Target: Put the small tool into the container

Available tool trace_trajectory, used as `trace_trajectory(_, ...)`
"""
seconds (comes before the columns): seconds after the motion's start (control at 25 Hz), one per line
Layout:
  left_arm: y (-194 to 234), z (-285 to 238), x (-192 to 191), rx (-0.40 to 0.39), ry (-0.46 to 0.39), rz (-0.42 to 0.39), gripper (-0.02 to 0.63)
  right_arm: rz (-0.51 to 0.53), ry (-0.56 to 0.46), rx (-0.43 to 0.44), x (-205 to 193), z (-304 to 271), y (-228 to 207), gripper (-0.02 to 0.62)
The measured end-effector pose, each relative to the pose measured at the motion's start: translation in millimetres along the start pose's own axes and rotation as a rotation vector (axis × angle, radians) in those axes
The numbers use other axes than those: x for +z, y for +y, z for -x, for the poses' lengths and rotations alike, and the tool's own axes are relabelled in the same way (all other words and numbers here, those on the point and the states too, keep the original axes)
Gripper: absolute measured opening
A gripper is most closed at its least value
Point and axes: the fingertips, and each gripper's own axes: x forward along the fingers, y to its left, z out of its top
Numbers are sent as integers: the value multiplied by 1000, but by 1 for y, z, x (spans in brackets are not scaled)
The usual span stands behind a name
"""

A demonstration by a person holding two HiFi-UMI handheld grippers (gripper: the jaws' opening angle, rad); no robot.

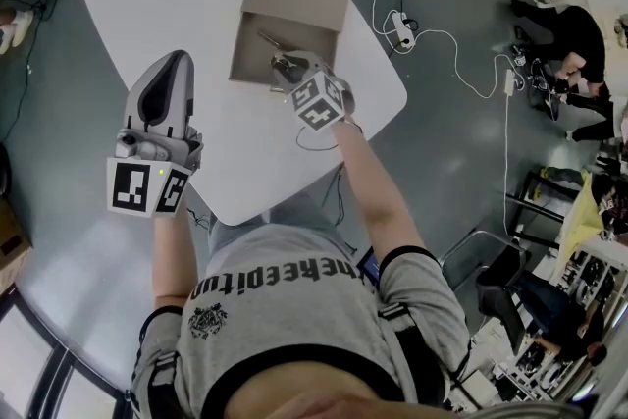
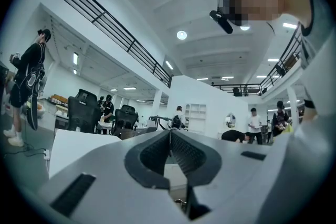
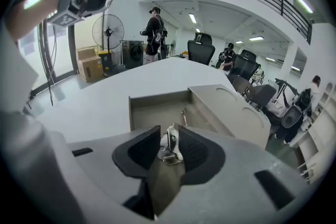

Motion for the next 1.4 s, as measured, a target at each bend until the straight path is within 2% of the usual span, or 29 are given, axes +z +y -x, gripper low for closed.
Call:
trace_trajectory(0.2, -8, 5, 4, -12, -6, -7, 14, -161, -124, -27, 14, 28, 0, 86)
trace_trajectory(0.36, -18, 9, 11, -31, -17, -11, 13, -259, -209, -83, 23, 60, -3, 4)
trace_trajectory(0.64, -45, 15, 19, -75, -24, -20, 14, -360, -323, -181, 27, 114, -8, 3)
trace_trajectory(0.92, -71, 18, 24, -111, -24, -34, 14, -391, -406, -290, 29, 171, -11, 3)
trace_trajectory(1.4, -113, 26, 34, -152, -30, -56, 14, -392, -527, -421, 38, 256, -9, 3)
